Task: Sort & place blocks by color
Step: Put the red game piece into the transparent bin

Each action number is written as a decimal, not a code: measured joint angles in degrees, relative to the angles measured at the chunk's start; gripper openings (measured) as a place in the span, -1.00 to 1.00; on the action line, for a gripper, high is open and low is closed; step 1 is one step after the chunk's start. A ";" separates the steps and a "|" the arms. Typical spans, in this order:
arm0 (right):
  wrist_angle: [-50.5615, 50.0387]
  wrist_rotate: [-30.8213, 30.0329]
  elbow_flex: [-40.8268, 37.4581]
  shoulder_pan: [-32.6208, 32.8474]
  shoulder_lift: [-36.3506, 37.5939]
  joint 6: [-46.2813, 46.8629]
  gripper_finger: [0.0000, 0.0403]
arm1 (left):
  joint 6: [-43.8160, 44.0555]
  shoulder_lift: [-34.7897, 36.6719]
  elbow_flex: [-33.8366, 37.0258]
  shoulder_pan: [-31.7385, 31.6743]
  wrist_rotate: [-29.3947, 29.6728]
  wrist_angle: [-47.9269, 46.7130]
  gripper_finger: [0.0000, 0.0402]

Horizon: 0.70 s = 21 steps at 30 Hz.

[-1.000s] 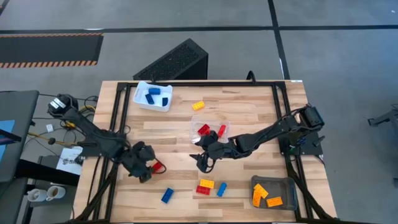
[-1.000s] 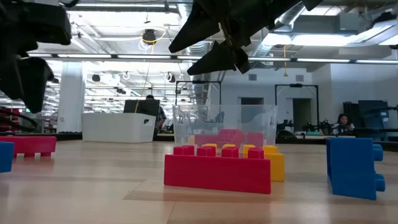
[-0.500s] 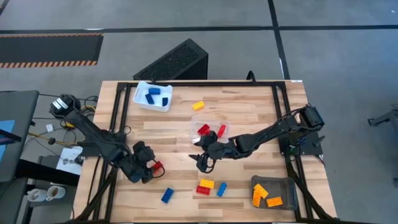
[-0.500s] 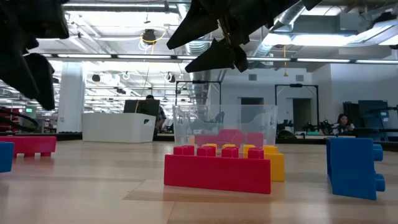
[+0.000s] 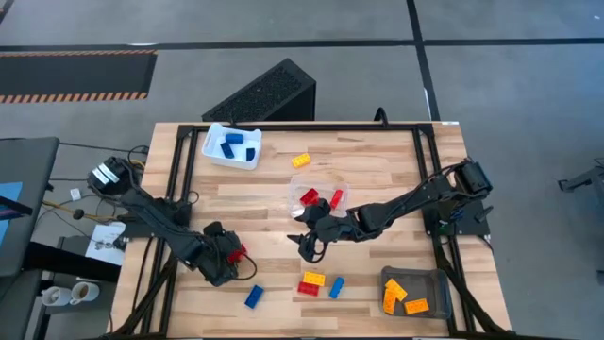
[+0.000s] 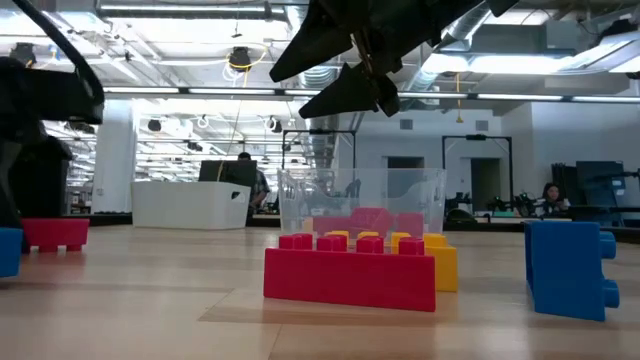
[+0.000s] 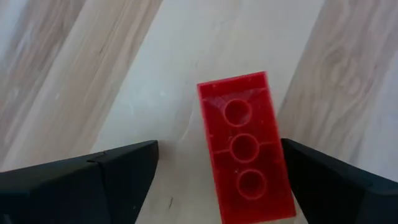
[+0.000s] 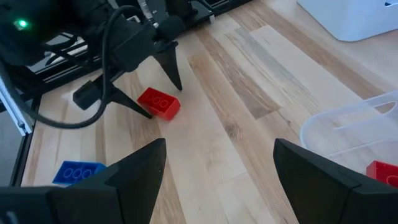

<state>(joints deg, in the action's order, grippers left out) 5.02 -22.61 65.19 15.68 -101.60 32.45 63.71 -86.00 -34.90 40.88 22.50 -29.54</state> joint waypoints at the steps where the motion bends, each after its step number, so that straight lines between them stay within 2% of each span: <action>1: 0.01 0.00 0.00 0.00 0.00 0.05 0.58 | -0.39 -0.83 -0.17 0.00 0.21 -0.05 0.55; 5: -0.18 0.00 0.00 -0.07 0.00 0.06 0.58 | -1.99 -1.64 -0.17 0.01 0.18 1.42 0.23; 10: -3.22 -1.34 -0.06 0.25 0.99 -2.30 0.58 | -7.84 2.22 0.28 -0.13 -0.75 3.65 -0.46; 11: -4.21 -2.40 -0.07 0.46 1.73 -2.26 0.58 | -9.06 3.58 0.46 -0.13 -0.08 3.07 -0.51; 16: -8.60 -7.93 0.00 2.99 6.41 -1.01 0.58 | -18.24 12.47 0.35 -0.76 7.94 4.58 -0.50; 21: -9.49 -16.42 0.00 6.91 10.11 -2.78 0.58 | -36.51 20.86 0.52 -4.64 9.74 16.08 -0.50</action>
<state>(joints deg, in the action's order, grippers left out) -4.48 -39.03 65.19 22.59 -91.49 29.67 27.20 -65.14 -34.38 36.24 32.24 -13.46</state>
